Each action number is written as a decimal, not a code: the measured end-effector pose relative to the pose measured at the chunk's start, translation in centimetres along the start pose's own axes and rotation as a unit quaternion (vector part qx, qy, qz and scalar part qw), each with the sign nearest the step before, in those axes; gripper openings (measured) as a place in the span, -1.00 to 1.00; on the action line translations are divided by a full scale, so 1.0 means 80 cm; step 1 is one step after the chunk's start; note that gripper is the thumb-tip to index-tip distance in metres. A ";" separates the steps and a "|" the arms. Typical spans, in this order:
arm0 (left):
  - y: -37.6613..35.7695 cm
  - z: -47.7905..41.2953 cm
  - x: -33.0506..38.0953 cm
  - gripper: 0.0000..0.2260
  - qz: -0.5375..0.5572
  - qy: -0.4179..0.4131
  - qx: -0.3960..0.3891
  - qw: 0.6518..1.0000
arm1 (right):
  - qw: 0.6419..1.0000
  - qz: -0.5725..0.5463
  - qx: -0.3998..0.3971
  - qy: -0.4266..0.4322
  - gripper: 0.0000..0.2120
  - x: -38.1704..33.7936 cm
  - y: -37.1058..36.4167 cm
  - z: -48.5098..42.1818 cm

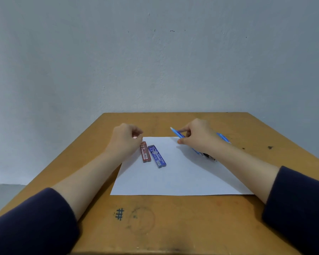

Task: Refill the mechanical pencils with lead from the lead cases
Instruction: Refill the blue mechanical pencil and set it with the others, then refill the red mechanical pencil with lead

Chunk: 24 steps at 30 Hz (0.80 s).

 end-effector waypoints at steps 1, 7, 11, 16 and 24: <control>0.001 -0.004 -0.009 -0.82 -0.010 0.016 0.002 1.000 | 1.000 0.020 -0.008 -0.005 -0.64 -0.001 -0.002 0.000; 0.012 -0.016 -0.043 -0.70 -0.027 0.122 0.017 0.992 | 0.997 0.068 -0.019 -0.016 -0.65 0.002 -0.006 0.002; 0.013 -0.017 -0.051 -0.71 -0.033 0.161 -0.004 0.986 | 0.995 0.088 -0.024 -0.038 -0.72 0.009 -0.005 0.002; 0.012 -0.016 -0.053 -0.77 -0.026 0.177 -0.032 0.983 | 0.994 0.092 -0.021 -0.064 -0.69 0.019 -0.004 -0.003; 0.011 -0.019 -0.056 -0.80 -0.013 0.181 -0.035 0.983 | 0.996 0.068 -0.016 -0.062 -0.78 0.029 0.001 -0.007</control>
Point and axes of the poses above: each hand's wrist, its own z-axis away from the middle knuckle, its own y-axis out of the back of the hand, x = y × z, the point moved 6 cm from there along -z, towards the middle knuckle, and after that the axes turned 12 degrees about -x, right-handed, at the moved point
